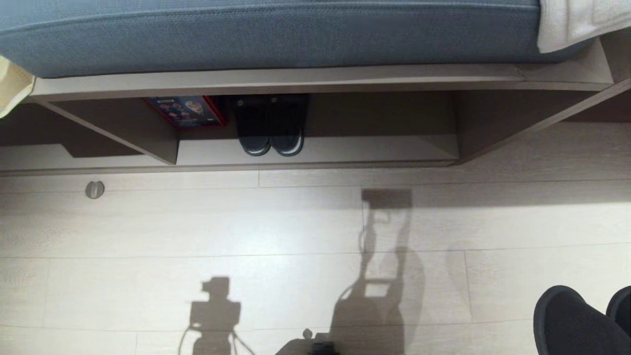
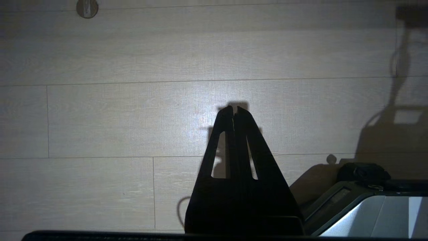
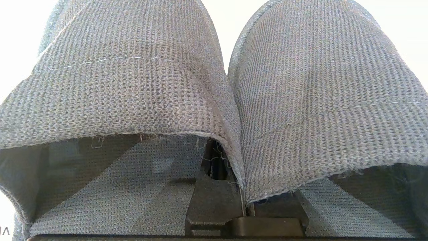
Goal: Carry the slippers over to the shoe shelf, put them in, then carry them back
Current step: Place the slippers on the floor
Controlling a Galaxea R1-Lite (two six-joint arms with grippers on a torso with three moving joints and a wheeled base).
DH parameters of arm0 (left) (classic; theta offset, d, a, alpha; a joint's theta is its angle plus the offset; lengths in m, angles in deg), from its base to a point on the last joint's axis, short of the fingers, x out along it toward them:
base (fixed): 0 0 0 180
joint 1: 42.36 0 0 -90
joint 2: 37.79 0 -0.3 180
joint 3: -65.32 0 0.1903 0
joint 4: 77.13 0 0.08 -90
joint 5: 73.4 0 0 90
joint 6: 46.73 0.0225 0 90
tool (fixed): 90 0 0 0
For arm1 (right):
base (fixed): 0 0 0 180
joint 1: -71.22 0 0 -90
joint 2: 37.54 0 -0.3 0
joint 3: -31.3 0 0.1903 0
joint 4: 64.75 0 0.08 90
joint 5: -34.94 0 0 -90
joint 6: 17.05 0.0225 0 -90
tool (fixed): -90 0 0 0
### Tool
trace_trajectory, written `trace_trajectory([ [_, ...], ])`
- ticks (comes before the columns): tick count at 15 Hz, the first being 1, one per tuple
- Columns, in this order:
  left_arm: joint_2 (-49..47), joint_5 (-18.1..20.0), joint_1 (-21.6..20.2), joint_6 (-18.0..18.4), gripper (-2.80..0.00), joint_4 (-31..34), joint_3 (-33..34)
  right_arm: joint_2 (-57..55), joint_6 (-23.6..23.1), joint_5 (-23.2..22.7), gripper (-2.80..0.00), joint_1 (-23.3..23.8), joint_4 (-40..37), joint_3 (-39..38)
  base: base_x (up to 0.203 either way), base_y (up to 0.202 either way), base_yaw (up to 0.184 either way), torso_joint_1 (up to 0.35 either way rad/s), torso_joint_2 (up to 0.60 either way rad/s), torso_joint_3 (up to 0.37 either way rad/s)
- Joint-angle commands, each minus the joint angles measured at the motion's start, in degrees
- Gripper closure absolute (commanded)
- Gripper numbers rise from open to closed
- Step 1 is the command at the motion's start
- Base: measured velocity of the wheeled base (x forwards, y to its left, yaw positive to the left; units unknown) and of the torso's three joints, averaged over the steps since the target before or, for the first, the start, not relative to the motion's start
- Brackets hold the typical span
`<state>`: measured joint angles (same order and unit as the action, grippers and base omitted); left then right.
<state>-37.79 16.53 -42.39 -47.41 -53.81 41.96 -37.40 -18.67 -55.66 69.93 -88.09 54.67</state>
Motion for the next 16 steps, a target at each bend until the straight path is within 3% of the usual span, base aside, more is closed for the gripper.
trace_trajectory([
  [1, 0.00, -0.01, 0.04, -0.02, 0.00, -0.04, 0.00, -0.22, -0.05, -0.02, 0.00, 0.06, 0.06, 0.00, 0.000, 0.000, 0.000, 0.002, 0.00, 0.208],
  [16, 0.00, -0.01, 0.04, -0.02, 0.00, -0.04, 0.00, -0.22, -0.05, -0.02, 0.00, -0.01, 0.06, 0.00, 0.000, 0.000, 0.000, 0.004, 0.00, 0.203],
])
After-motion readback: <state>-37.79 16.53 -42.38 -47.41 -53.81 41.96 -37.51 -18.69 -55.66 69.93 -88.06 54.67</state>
